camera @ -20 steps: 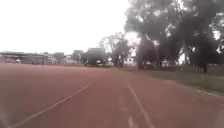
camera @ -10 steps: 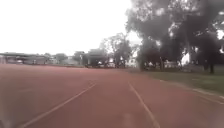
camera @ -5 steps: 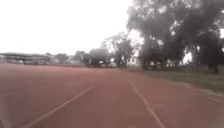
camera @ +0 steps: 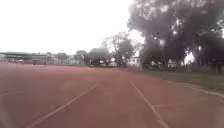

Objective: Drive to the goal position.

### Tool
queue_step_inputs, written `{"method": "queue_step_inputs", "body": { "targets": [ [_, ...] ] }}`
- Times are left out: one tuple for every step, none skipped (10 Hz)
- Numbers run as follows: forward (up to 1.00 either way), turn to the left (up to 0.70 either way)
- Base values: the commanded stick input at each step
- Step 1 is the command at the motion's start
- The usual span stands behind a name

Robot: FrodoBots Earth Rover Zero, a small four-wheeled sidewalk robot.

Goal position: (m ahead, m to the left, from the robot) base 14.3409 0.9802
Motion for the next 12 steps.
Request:
{"method": "queue_step_inputs", "body": {
  "targets": [
    [0.70, 0.00],
    [0.70, 0.00],
    [0.70, 0.00],
    [0.70, 0.00],
    [0.70, 0.00],
    [0.70, 0.00],
    [0.70, 0.00],
    [0.70, 0.00],
    [0.70, 0.00],
    [0.70, 0.00],
    [0.70, 0.00],
    [0.70, 0.00]
  ]
}}
